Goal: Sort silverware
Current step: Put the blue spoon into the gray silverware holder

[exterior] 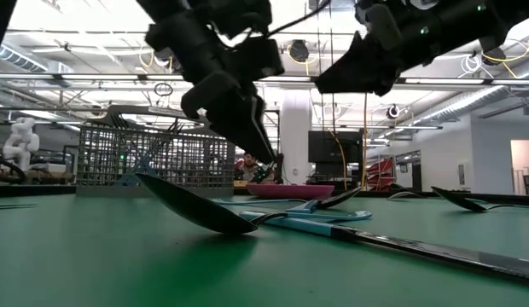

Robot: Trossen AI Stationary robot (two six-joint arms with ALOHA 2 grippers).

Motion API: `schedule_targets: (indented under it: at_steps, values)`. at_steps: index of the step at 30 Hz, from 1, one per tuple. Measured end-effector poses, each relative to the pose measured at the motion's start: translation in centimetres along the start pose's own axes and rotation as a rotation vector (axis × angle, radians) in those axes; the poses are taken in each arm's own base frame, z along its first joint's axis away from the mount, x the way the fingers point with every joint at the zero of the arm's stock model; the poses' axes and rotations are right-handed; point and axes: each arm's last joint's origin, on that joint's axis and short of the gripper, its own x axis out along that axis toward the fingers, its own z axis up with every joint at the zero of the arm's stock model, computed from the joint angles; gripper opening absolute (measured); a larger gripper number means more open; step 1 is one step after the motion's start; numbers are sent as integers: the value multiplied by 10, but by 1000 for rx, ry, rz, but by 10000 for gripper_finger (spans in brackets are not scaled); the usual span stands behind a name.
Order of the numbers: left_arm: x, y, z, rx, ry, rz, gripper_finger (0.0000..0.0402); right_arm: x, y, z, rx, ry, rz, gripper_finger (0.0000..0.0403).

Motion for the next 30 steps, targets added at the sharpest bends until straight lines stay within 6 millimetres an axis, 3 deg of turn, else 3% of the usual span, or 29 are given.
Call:
schedule_targets:
  at_steps: [4, 9, 17, 30]
  values:
    - [6, 21, 8, -7, -55, -91, 130, -10, -4, 11, 16, -48, 7, 171]
    - [28, 40, -2, -12, -11, -112, 130, -22, -7, 18, 14, -53, 13, 171]
    - [59, 48, -9, -21, 17, -155, 130, -37, -8, 25, 14, -76, 35, 171]
    - [65, 52, -15, -48, 49, -183, 130, -38, -7, 28, 8, -100, 41, 171]
